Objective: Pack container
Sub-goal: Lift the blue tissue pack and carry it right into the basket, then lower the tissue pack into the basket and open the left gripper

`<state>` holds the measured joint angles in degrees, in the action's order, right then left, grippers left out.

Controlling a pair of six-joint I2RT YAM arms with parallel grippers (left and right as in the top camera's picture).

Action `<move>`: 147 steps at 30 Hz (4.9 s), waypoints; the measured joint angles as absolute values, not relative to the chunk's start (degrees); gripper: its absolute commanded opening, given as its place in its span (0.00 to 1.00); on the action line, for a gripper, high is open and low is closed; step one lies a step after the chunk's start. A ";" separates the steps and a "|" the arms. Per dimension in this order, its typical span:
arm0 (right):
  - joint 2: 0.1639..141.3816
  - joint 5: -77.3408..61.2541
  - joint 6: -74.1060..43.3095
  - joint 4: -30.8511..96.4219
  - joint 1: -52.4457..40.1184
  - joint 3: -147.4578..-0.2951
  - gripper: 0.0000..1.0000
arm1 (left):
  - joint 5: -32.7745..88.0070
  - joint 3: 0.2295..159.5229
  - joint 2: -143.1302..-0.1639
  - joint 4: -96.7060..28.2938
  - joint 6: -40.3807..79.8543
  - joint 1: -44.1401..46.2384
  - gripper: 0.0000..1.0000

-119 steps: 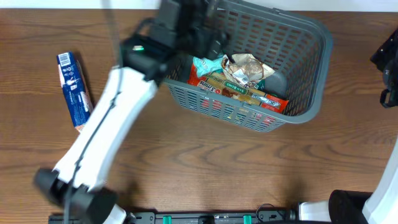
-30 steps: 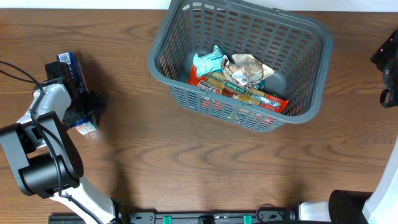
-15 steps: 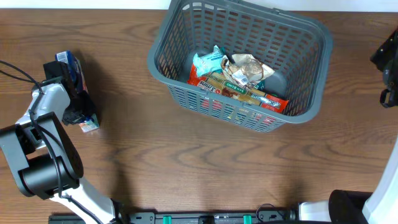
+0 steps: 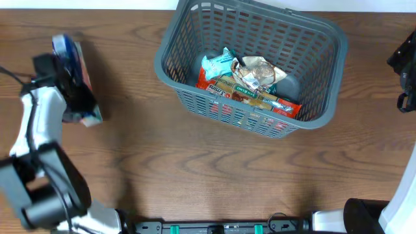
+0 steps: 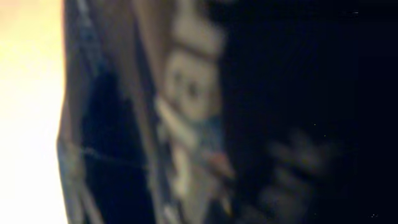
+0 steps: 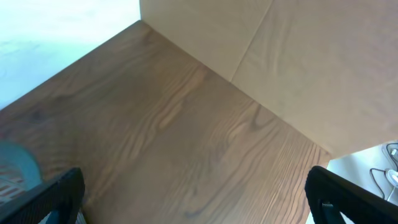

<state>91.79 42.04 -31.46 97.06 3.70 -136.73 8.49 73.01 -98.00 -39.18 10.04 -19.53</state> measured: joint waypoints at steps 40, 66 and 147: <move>91.79 42.04 -31.48 97.06 3.70 -136.73 0.99 | 29.56 98.28 -84.62 -41.74 -22.90 23.20 0.06; 91.79 42.04 -31.48 97.06 3.70 -136.73 0.99 | 32.16 98.28 -104.77 -37.54 -29.02 23.07 0.06; 91.79 42.04 -31.48 97.06 3.70 -136.73 0.99 | -19.73 123.48 -87.00 -66.67 10.90 14.33 0.99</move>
